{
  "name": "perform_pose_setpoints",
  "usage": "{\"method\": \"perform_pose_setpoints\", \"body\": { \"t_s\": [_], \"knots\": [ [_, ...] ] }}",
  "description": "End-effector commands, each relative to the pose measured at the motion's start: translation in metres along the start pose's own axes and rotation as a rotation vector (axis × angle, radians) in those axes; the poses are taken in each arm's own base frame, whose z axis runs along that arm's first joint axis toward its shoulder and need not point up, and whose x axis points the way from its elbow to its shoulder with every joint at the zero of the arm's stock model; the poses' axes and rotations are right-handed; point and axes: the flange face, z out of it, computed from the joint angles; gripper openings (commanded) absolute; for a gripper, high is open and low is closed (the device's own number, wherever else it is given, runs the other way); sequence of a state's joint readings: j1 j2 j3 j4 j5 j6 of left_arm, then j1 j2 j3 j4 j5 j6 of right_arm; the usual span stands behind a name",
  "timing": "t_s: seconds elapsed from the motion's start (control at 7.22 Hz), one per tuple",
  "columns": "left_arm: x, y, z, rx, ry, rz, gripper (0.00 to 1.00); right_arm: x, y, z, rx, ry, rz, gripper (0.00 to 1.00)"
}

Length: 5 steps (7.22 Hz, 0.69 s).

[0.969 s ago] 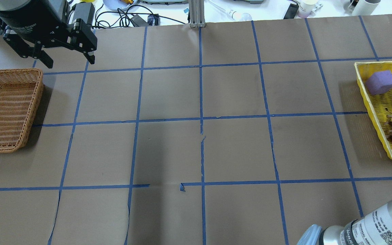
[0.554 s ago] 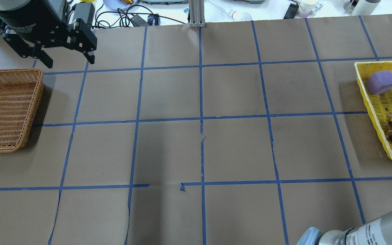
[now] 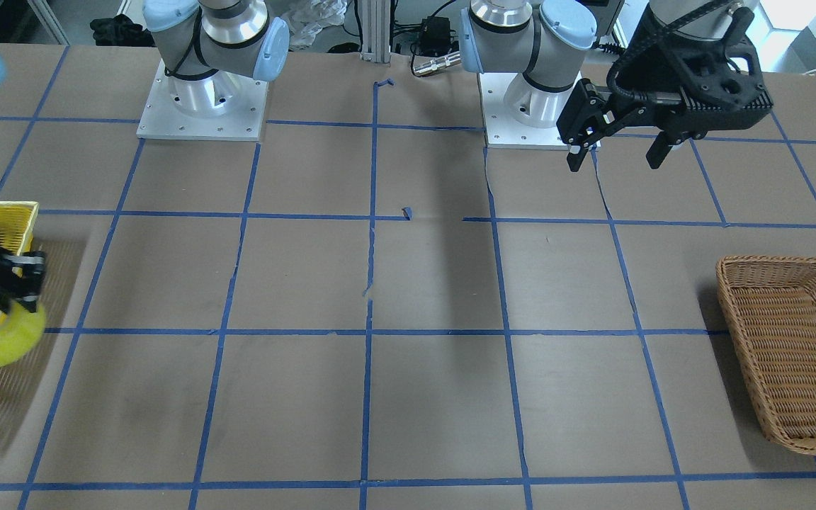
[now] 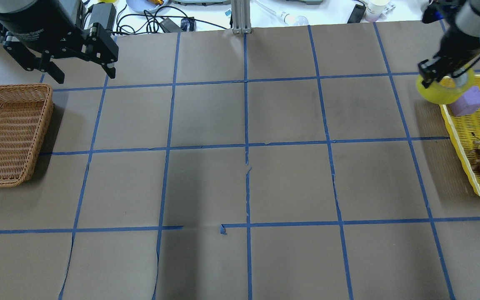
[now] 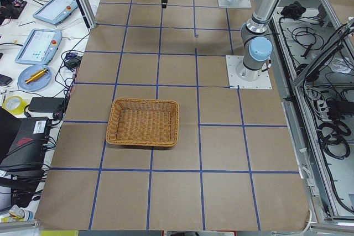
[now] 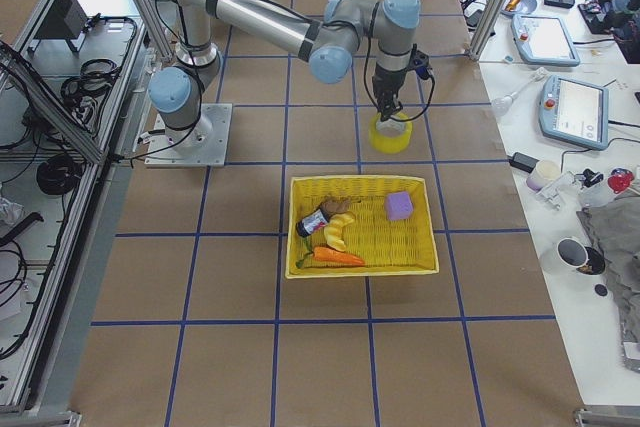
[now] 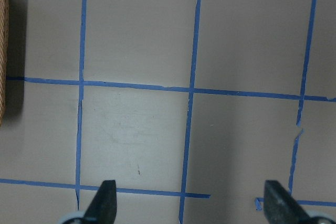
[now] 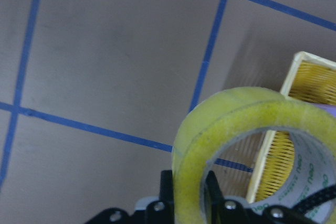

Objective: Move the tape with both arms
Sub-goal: 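Carry the tape roll to the table center and set it down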

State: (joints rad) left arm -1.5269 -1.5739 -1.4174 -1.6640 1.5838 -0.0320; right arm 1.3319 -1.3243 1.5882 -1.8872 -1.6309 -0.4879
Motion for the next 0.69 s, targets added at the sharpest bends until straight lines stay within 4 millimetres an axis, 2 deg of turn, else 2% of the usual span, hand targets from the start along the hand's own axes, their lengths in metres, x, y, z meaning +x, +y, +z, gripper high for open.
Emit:
{"method": "perform_pose_setpoints", "body": {
  "t_s": [0.0,0.14,0.42,0.55],
  "knots": [
    [0.0,0.0,0.001,-0.002,0.001,-0.001,1.0,-0.187,-0.035,0.021,-0.023,-0.018,0.188,0.0],
    [0.0,0.0,0.001,-0.002,0.001,-0.001,1.0,-0.254,-0.041,0.036,-0.012,-0.075,0.272,0.0],
    [-0.001,0.0,0.001,-0.002,0.001,-0.002,1.0,-0.37,-0.042,0.078,-0.004,-0.134,0.395,0.0],
    [-0.001,0.0,0.001,-0.002,0.001,-0.002,1.0,-0.403,-0.037,0.098,-0.021,-0.117,0.421,0.0]
  ]
}}
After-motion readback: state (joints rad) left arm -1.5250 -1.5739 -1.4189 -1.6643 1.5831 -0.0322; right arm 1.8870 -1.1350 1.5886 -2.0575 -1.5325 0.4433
